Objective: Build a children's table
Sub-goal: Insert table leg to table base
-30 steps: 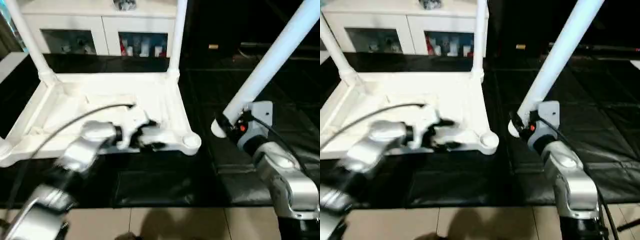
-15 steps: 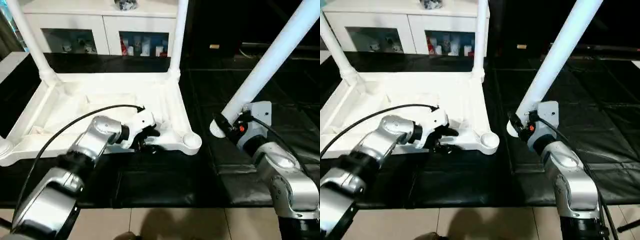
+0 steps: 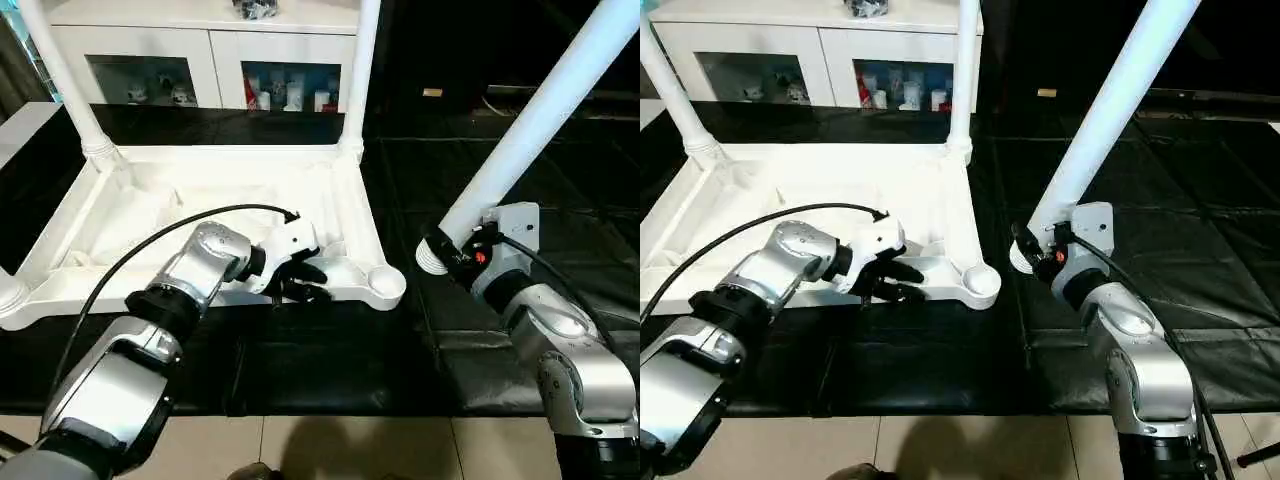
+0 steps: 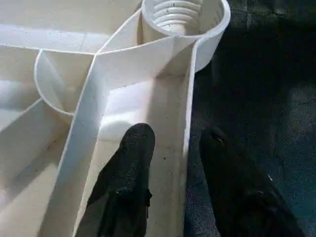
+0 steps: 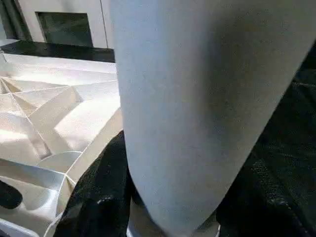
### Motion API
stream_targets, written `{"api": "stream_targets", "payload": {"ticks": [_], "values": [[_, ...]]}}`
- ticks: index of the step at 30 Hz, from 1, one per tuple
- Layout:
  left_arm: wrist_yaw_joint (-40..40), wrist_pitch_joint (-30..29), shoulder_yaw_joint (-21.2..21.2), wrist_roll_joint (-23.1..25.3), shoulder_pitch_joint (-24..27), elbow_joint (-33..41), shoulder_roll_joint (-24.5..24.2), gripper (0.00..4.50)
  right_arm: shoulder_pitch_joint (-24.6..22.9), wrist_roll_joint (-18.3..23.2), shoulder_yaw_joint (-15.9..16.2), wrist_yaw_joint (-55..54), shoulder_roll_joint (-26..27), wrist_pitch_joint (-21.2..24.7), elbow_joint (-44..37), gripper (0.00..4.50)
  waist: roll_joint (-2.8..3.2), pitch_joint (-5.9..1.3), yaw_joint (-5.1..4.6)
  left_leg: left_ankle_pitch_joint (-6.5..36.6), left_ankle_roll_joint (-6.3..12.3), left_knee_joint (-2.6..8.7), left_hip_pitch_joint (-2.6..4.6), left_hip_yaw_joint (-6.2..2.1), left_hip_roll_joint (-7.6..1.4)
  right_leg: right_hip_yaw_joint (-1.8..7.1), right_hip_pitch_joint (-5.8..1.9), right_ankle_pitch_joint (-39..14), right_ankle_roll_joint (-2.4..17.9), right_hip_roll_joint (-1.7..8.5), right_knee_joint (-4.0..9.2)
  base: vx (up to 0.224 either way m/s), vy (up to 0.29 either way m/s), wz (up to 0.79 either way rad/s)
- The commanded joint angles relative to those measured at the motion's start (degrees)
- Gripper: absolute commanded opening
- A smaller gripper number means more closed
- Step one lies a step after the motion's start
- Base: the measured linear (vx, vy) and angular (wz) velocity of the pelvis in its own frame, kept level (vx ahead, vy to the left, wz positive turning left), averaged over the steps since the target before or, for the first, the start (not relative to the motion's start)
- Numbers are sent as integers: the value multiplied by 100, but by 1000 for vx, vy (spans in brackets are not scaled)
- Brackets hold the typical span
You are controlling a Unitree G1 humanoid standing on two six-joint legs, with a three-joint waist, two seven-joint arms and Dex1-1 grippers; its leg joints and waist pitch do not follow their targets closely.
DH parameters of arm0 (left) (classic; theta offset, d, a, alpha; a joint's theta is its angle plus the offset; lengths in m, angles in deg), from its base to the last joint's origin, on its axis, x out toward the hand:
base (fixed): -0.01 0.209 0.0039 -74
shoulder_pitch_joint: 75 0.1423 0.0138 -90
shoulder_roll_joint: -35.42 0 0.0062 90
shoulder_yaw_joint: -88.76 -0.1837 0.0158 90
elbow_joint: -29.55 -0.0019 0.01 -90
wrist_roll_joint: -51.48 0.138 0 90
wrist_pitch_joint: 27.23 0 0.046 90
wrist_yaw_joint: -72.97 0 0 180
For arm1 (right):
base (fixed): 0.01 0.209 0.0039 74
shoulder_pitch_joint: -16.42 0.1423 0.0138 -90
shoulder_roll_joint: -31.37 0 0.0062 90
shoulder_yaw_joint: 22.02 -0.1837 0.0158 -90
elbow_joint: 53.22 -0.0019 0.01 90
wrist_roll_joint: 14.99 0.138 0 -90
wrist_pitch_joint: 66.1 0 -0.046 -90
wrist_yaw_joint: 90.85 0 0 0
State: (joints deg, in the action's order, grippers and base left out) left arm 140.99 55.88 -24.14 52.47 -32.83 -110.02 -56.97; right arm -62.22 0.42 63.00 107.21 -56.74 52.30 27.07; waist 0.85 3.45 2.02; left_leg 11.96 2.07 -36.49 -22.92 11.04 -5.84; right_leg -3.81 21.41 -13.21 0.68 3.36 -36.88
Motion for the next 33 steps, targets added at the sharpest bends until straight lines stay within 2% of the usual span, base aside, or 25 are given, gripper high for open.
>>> {"api": "stream_targets", "payload": {"ticks": [1,2,3,8,9,10,16,22,24,27,28,29,30,31,33], "values": [[87,87,-6,67,-152,-37,19,145,-18,26,12,46,20,-113,6,194,30,-351,12,1332,-255,601,217,-439,-870,455,-184,-81,1697,850,442,0,0,0],[104,98,-9,70,-158,-46,22,138,-20,25,13,48,21,-119,7,194,34,-351,20,1326,-254,594,214,-436,-870,461,-189,-68,1710,869,447,0,0,0],[124,118,-20,93,-170,-68,23,111,-25,25,21,51,24,-132,10,194,30,-353,18,1293,-239,594,207,-435,-869,459,-193,-37,1714,864,445,0,0,0],[180,162,-6,140,-198,-140,38,86,-31,21,44,61,34,-157,15,194,32,-363,22,1145,-149,590,209,-420,-868,453,-202,183,1745,862,431,0,0,0],[229,178,13,148,-211,-179,48,62,-31,15,56,68,35,-163,19,194,40,-360,21,1114,-126,599,214,-423,-877,448,-196,232,1744,852,428,0,0,0],[233,180,13,150,-212,-182,48,62,-31,14,58,69,36,-164,20,194,26,-363,18,1103,-113,600,212,-418,-874,445,-200,254,1748,850,427,0,0,0],[278,188,32,157,-211,-199,52,11,-30,16,80,83,29,-171,21,194,37,-364,28,1082,-84,600,213,-420,-884,443,-209,307,1775,866,423,0,0,0],[339,94,139,90,-154,-167,62,0,-4,118,223,368,-19,-78,49,194,46,-379,26,940,-7,594,217,-412,-884,432,-221,652,1828,869,388,0,0,0],[350,-60,215,28,-79,-57,9,0,65,364,226,572,8,117,77,194,40,-382,32,898,30,585,216,-406,-881,431,-224,724,1855,871,389,0,0,0],[217,-334,260,42,35,111,-101,0,171,547,289,873,-35,240,166,194,45,-376,31,865,85,584,195,-415,-890,425,-241,721,1880,880,384,0,0,0],[101,-432,252,110,101,210,-164,0,237,548,322,969,-56,214,246,194,-22,-376,19,874,95,593,200,-412,-900,421,-239,675,1871,873,390,0,0,0],[101,-432,252,110,101,210,-164,0,237,548,322,969,-56,214,246,194,1,-382,26,853,94,582,196,-417,-898,420,-246,662,1882,883,371,0,0,0],[3,-552,245,168,210,406,-226,0,322,523,361,1073,-80,168,360,194,-35,-367,16,859,103,590,193,-401,-888,422,-228,535,1866,873,397,0,0,0],[3,-552,245,168,210,406,-226,0,322,523,361,1073,-80,168,360,194,-9,-365,16,843,100,572,174,-406,-883,429,-245,444,1870,901,399,0,0,0],[-70,-764,252,201,331,652,-273,0,405,499,407,1175,-110,130,479,194,1,-366,17,800,81,573,178,-409,-895,428,-239,401,1844,887,390,0,0,0]]}}
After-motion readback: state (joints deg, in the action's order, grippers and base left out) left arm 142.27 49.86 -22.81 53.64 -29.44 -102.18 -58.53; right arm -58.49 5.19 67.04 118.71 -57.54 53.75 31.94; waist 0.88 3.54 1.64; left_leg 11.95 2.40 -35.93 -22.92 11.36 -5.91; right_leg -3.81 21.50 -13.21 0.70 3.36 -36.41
